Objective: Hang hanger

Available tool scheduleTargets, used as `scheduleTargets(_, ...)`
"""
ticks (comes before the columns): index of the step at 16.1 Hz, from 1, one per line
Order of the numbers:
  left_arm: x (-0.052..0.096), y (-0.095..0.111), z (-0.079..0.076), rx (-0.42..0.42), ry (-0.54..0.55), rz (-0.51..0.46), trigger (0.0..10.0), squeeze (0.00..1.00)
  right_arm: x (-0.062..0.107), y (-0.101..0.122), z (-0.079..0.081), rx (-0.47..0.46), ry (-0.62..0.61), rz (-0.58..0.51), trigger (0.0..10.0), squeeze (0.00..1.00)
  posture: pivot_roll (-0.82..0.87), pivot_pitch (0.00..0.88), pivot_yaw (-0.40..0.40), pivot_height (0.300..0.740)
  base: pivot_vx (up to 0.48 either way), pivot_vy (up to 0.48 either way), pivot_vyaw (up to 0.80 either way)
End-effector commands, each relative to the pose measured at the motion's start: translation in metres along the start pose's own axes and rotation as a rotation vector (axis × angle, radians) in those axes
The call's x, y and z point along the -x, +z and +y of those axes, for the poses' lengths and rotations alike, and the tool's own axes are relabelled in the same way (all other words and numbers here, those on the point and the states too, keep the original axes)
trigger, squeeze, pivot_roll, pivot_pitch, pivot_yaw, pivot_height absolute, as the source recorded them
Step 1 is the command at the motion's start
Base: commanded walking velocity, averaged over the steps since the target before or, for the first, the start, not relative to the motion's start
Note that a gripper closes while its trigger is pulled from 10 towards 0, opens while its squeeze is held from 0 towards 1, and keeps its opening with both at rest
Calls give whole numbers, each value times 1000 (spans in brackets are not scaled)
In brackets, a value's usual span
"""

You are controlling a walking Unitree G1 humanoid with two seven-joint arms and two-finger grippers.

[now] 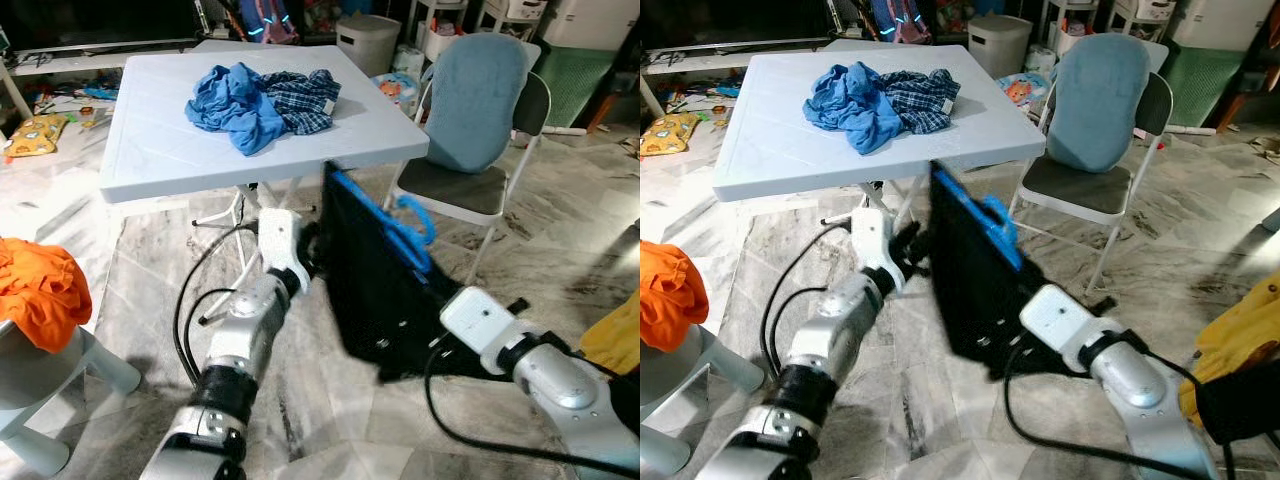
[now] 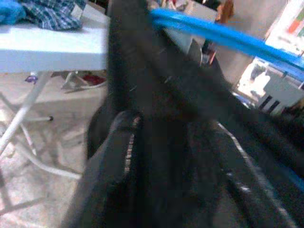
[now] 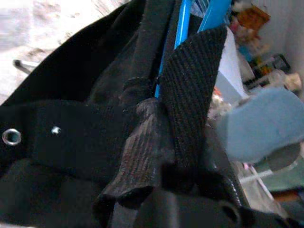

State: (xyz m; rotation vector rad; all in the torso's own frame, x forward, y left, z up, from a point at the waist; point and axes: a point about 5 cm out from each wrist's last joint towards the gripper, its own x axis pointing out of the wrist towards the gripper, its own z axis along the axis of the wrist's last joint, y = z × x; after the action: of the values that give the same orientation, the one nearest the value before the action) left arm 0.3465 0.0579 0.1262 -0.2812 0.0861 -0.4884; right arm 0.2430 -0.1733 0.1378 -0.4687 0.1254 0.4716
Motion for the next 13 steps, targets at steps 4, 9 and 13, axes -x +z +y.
scheduleTargets(4, -5, 2, -1, 58, 20, 19, 10000, 1000, 2, 9, 14, 3, 58, -47, 10000, 0, -3, 0, -27, 740, 0, 0, 0)
scheduleTargets(9, -7, -2, 1, 98, 38, 41, 10000, 0, 5, 9, 15, 5, 83, -42, 10000, 0, -7, 0, -29, 740, 0, 0, 0)
scheduleTargets(13, -6, -5, 4, 116, 52, 55, 0, 0, 4, 10, 16, 8, 89, -46, 10000, 0, -10, 0, -31, 740, 0, 0, 0)
